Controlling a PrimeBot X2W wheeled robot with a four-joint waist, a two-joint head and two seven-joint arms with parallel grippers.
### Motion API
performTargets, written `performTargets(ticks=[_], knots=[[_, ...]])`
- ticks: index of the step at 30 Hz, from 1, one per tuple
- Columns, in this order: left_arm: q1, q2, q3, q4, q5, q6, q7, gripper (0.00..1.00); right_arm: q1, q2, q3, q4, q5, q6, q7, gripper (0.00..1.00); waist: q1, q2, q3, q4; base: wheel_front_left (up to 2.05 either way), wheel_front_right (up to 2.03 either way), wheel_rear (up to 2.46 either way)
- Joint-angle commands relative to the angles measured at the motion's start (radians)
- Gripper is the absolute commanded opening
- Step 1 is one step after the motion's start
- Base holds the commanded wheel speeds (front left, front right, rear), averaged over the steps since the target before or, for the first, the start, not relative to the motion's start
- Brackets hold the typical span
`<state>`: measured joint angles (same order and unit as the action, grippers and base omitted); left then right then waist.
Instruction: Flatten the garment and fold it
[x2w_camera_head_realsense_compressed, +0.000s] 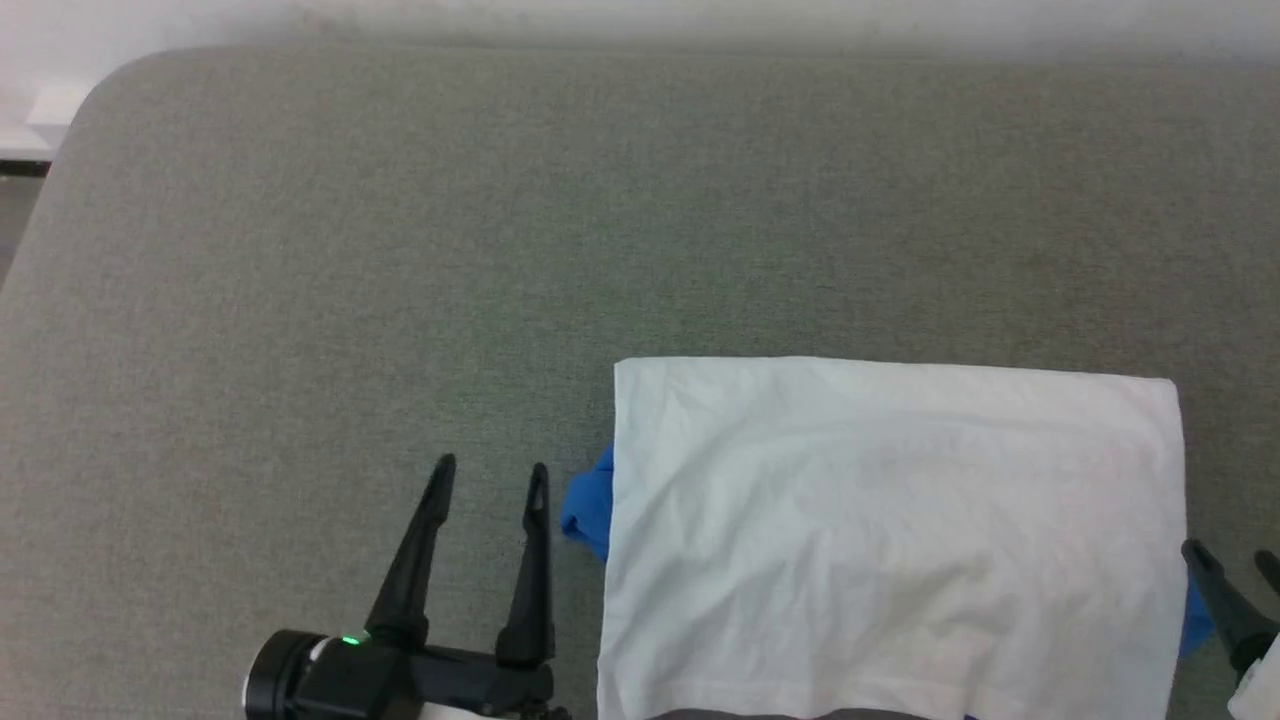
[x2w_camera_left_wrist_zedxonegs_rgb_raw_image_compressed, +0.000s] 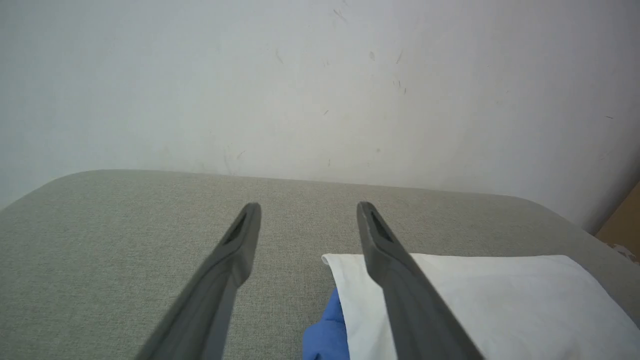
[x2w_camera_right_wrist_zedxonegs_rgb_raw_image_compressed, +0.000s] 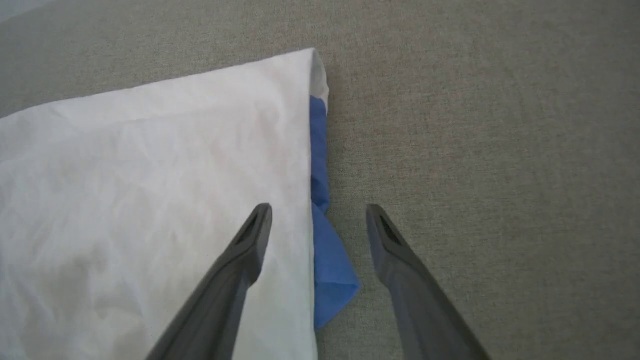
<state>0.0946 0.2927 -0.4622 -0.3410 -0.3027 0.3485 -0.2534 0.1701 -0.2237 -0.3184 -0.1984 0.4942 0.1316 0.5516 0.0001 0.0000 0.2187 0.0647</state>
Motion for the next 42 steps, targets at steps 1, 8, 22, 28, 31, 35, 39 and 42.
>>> performTargets(ticks=[1,8,22,28,31,35,39,42], knots=[[-0.019,-0.009,-0.013,0.004,0.014,-0.003,-0.005,1.0,-0.026,-0.022,0.003,0.042,-0.018,-0.001,-0.019,1.0,-0.0001,0.0,0.025,0.031,0.0,0.0,0.0],[-0.023,-0.022,-0.028,0.017,0.024,-0.002,-0.006,1.0,-0.071,-0.037,0.009,0.205,0.009,-0.001,-0.048,1.0,-0.0001,0.0,0.039,0.07,0.0,0.0,0.0],[-0.036,-0.041,-0.043,0.018,0.006,-0.01,-0.005,1.0,-0.091,-0.077,0.104,0.259,0.137,-0.001,0.007,0.0,-0.0001,0.0,0.067,0.089,0.0,0.0,0.0],[-0.045,-0.047,-0.043,0.032,-0.002,-0.017,-0.005,1.0,-0.118,-0.069,0.079,0.288,0.119,-0.001,-0.015,0.0,-0.0001,0.0,0.061,0.092,0.0,0.0,0.0],[-0.043,-0.046,-0.036,0.033,-0.005,-0.016,-0.006,1.0,-0.135,-0.062,0.052,0.295,0.107,-0.001,-0.033,0.0,-0.0001,0.0,0.056,0.088,0.0,0.0,0.0],[-0.039,-0.047,-0.031,0.033,-0.009,-0.016,-0.006,1.0,-0.154,-0.072,-0.01,0.303,0.081,-0.001,-0.048,0.0,-0.0001,0.0,0.047,0.077,0.0,0.0,0.0],[-0.037,-0.047,-0.03,0.037,-0.015,-0.02,-0.007,1.0,-0.162,-0.115,-0.095,0.331,0.051,-0.001,-0.056,0.0,-0.0001,0.0,0.042,0.063,0.0,0.0,0.0],[-0.039,-0.047,-0.032,0.045,-0.018,-0.024,-0.007,1.0,-0.164,-0.144,-0.157,0.351,0.033,-0.001,-0.061,0.0,-0.0001,0.0,0.037,0.055,0.0,0.0,0.0]])
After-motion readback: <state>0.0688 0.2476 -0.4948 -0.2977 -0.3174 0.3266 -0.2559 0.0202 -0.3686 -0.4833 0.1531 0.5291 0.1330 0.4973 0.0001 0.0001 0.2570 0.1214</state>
